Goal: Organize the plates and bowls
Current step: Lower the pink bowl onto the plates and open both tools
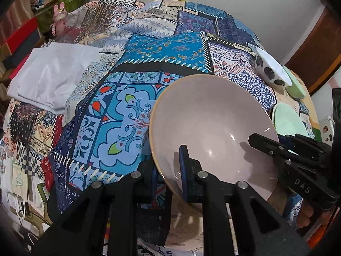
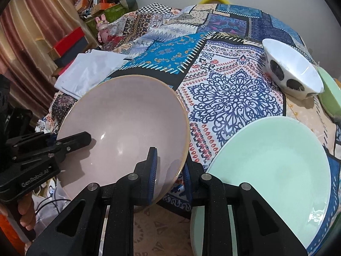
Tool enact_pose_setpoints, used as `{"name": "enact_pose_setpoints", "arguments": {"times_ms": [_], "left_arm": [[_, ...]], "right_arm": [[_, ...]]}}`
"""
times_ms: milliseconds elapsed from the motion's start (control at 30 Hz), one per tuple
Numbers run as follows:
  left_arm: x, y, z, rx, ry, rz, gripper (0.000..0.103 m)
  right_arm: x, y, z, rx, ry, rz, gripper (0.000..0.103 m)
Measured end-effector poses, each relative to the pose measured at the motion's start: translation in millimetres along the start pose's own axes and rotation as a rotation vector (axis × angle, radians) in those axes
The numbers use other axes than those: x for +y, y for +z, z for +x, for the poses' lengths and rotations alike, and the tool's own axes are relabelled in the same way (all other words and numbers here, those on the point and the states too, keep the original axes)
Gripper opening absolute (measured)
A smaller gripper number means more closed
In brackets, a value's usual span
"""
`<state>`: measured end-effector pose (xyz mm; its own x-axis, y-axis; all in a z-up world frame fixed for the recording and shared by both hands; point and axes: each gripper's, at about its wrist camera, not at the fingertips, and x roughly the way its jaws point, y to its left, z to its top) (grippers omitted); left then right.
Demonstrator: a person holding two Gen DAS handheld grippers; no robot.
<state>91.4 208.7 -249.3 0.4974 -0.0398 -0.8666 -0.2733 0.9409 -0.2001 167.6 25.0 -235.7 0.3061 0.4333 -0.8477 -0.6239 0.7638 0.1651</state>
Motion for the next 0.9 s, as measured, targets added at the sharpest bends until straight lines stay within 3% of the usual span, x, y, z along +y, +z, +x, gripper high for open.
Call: {"name": "enact_pose_setpoints", "arguments": {"times_ms": [333, 600, 733, 900], "left_arm": [[-3, 1, -4, 0.004, 0.011, -0.04, 0.019], [-18, 7, -43, -0.11, 0.027, -0.025, 0.051], [-37, 13, -62, -0.174, 0.036, 0.022, 0.061], [-67, 23, -76, -0.229, 0.012, 0.08, 0.069]], "right_arm": [[-6, -3, -25, -0.05, -0.004, -0.022, 0.023], [-22, 0, -67, -0.156, -0.026, -0.017, 0.034], [-37, 1, -89, -0.221, -0.045, 0.002, 0.048], [-65, 4, -112, -0.283, -0.081, 0.043, 0.056]]}}
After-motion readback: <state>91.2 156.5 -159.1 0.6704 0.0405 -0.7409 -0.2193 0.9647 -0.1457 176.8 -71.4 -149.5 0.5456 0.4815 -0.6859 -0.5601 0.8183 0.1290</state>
